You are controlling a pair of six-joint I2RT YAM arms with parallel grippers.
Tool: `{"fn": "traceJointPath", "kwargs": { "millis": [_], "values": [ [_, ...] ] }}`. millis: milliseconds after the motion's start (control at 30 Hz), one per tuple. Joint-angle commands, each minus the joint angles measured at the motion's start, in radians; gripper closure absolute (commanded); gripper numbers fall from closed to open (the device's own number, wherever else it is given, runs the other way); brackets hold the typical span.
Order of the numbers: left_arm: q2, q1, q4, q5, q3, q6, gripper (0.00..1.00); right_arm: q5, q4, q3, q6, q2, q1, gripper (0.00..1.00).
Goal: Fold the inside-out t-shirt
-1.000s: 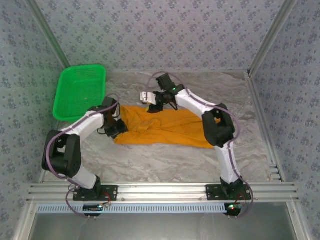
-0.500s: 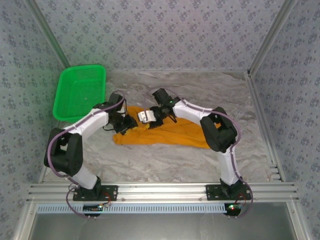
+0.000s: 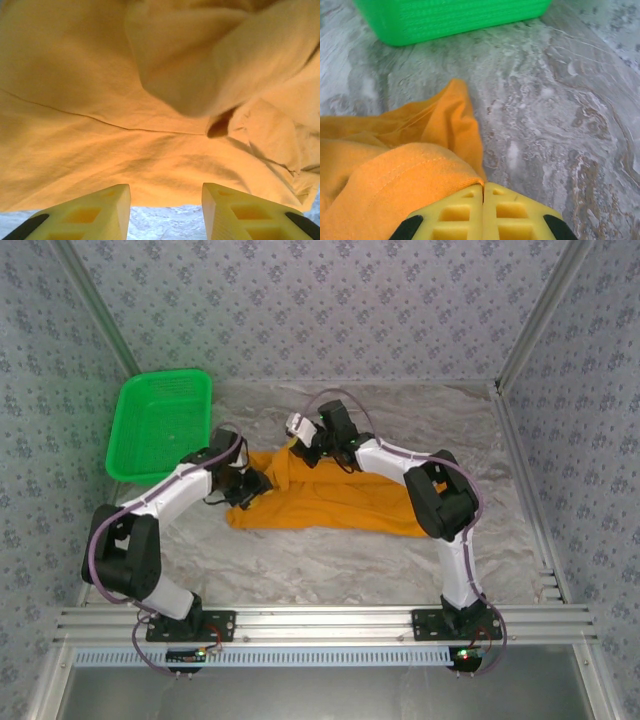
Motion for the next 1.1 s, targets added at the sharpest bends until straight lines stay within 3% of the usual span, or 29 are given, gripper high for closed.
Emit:
{"fn": "traceJointPath", "kwargs": {
  "millis": [0,367,633,700,867,1067],
  "values": [
    [0.046,-0.040,0.059,-0.014,0.020,-0.027,0.58,0.041,0.038,-0.027,0.149,-0.017,0.002,1.00],
    [0.163,-0.079,0.159,-0.081,0.089,-0.072,0.55,0.026,0.103,-0.091,0.256,-0.030,-0.002,1.00],
    [0.223,-0.107,0.193,-0.043,0.132,0.008,0.82,0.020,0.115,-0.091,0.288,-0.030,-0.005,1.00],
    [0.212,-0.114,0.178,-0.041,0.135,0.047,0.91,0.019,0.117,-0.089,0.293,-0.030,-0.008,1.00],
    [0.151,-0.104,0.058,-0.102,0.143,0.189,1.00,0.040,0.107,-0.093,0.274,-0.037,-0.012,1.00],
    [0.047,-0.109,-0.125,-0.199,0.174,0.539,1.00,-0.006,0.022,-0.127,0.062,-0.108,-0.012,0.92]
  ]
}}
